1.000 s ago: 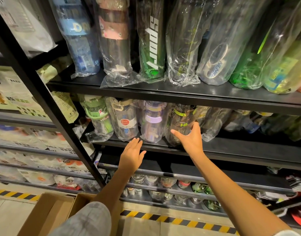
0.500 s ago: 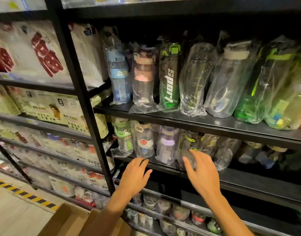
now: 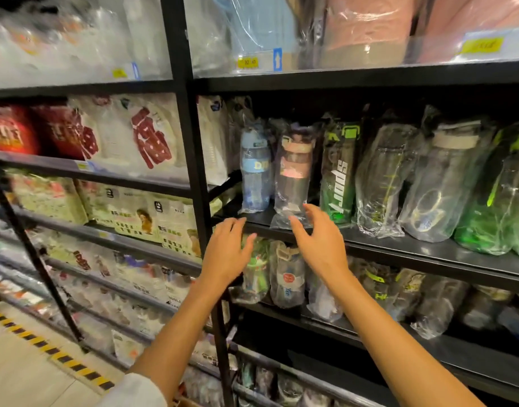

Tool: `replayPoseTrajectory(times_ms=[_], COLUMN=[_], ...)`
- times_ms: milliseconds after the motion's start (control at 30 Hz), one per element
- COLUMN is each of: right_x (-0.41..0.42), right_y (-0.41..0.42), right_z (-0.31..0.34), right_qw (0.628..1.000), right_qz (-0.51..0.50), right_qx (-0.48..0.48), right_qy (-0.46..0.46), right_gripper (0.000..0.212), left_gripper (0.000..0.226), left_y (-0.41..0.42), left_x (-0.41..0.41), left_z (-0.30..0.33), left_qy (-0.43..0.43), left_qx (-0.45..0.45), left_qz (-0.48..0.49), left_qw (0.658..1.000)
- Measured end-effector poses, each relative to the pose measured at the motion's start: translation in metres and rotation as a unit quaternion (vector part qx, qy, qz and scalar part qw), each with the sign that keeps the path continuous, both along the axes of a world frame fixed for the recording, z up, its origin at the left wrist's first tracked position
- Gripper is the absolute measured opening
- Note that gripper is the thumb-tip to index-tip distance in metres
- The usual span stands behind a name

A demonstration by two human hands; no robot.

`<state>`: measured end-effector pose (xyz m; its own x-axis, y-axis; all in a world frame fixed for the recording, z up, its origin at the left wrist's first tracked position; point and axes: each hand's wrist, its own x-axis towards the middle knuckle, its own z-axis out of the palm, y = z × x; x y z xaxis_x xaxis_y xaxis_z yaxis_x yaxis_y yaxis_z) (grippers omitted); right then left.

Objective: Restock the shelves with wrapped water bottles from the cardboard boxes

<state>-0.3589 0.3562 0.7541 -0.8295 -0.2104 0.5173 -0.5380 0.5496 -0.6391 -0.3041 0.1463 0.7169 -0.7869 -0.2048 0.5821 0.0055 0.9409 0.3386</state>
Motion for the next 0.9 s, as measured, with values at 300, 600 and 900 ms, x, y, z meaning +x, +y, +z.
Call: replayPoseTrajectory(times_ms=[300, 600, 900], right_x=[-0.072, -0.120, -0.143], right_y=[-0.074, -0.092, -0.095], right_z=[0.022, 0.024, 0.013], right_qw=[0.987, 0.971, 0.963], right_qz=[-0.039, -0.094, -0.098], right_qx=[-0.118, -0.156, -0.177], right_qy=[-0.099, -0.155, -0.175], right_gripper=[0.093, 0.117, 0.089], left_gripper=[0.084, 0.121, 0.086], left_y=[-0.044, -0.063, -0.065], left_x=[-0.096, -0.169, -0.195], left_z=[0.047, 0.054, 0.040], left_qy=[-0.025, -0.059, -0.019], left_qx=[0.208, 0.370, 0.393], left_qz=[-0.054, -0.114, -0.165], left_qw=[0.976, 0.920, 0.905])
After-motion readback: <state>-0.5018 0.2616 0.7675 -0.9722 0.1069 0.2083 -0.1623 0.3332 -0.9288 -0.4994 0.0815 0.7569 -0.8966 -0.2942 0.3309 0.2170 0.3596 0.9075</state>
